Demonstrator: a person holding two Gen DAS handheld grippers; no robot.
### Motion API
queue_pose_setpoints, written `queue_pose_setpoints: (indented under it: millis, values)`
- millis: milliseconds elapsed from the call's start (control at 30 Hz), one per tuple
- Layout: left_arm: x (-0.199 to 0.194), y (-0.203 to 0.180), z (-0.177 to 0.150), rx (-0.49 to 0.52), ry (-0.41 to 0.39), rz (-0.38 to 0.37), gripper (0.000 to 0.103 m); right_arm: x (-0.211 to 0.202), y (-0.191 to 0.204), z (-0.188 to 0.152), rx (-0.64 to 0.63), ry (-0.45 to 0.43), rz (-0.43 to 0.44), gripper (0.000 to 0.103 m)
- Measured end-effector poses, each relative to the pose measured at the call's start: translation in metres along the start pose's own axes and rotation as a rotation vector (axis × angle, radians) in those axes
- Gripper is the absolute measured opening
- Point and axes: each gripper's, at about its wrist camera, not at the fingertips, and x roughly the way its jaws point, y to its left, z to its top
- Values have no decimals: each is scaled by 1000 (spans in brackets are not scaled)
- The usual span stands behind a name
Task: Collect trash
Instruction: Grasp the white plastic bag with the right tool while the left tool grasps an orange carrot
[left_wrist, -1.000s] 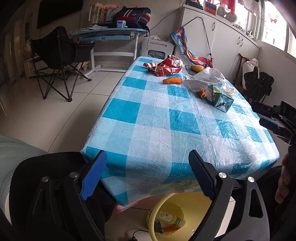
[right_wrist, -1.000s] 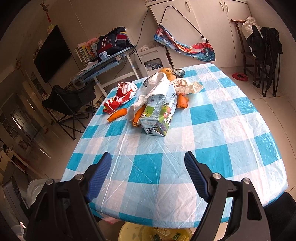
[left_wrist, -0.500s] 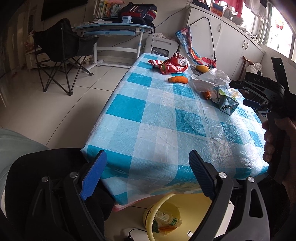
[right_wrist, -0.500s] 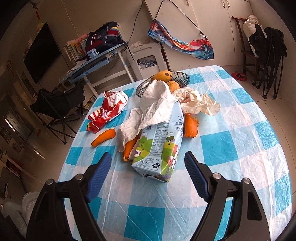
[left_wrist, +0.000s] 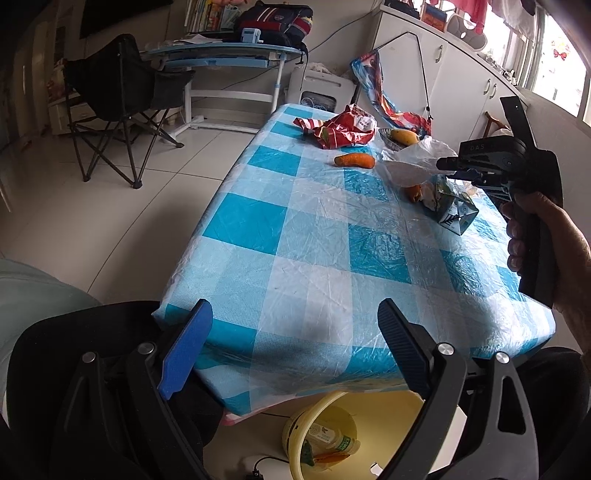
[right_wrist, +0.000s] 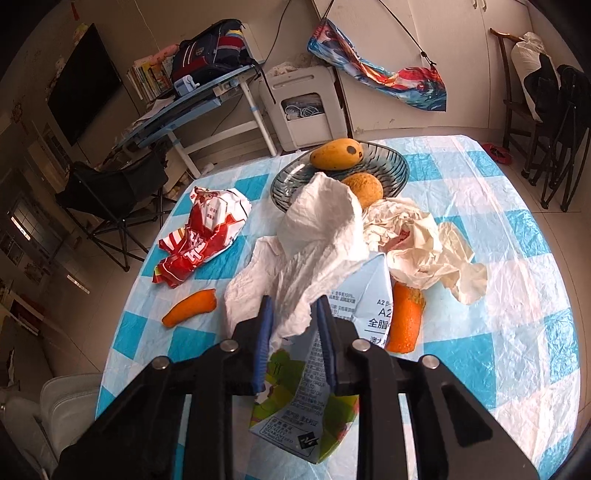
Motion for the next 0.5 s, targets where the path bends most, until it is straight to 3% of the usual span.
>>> queue_pose_setpoints:
  millis: [100,300,433,467,500]
  values:
    - [9,-2,22,17,-12,-24,88,-14,-4,-4,2,-14,63,5]
    - [39,-11,82,82,-61,-34,88,-75,-30,-42,38,18,247,4]
    - [76,-32,116,187,-72,-17,88,-94,-45,-67,-19,81,173,5]
    - [87,-39,123,215,-69,-12,88,-95,-45,-67,-48,81,126,14]
    - [97,-45,129,239,-67,-10,88,-95,-44,-64,-71,69,93,44]
